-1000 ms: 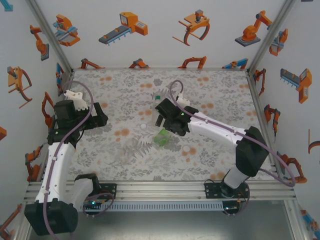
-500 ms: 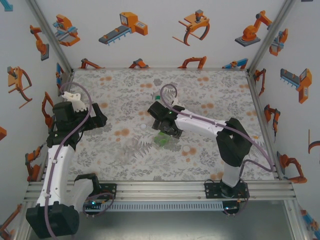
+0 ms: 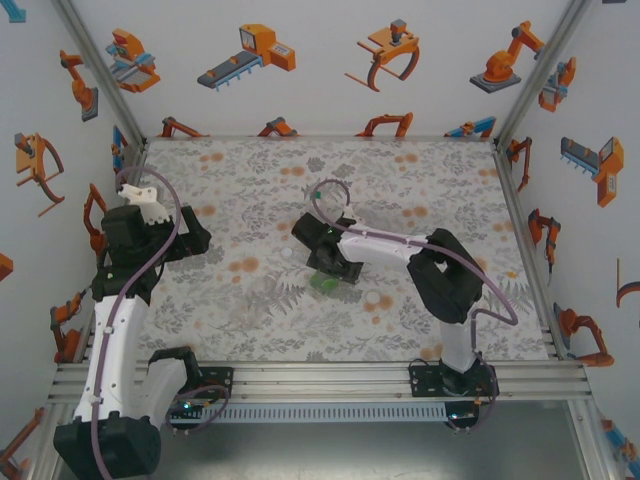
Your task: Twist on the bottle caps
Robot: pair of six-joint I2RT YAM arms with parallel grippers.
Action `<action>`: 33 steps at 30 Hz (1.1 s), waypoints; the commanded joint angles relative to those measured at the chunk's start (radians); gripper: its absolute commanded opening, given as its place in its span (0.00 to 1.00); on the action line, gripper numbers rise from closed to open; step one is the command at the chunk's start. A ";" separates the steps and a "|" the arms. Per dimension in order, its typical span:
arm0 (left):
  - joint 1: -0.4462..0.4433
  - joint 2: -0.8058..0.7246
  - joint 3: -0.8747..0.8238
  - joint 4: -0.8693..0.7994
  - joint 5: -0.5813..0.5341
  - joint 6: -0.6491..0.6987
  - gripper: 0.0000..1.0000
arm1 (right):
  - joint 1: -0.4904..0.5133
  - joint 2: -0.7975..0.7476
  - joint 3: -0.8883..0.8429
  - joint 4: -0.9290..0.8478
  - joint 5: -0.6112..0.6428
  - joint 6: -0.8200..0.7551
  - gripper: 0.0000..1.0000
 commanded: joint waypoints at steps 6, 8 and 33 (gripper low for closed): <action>0.006 -0.015 -0.017 0.021 -0.013 -0.020 0.99 | 0.016 -0.021 -0.048 -0.003 0.070 0.018 0.62; 0.006 -0.012 -0.019 0.026 -0.002 -0.023 0.99 | 0.016 -0.047 -0.065 -0.007 0.086 0.018 0.57; -0.346 -0.061 0.030 -0.043 0.054 0.033 0.94 | 0.109 -0.796 -0.505 0.198 0.115 -0.171 0.38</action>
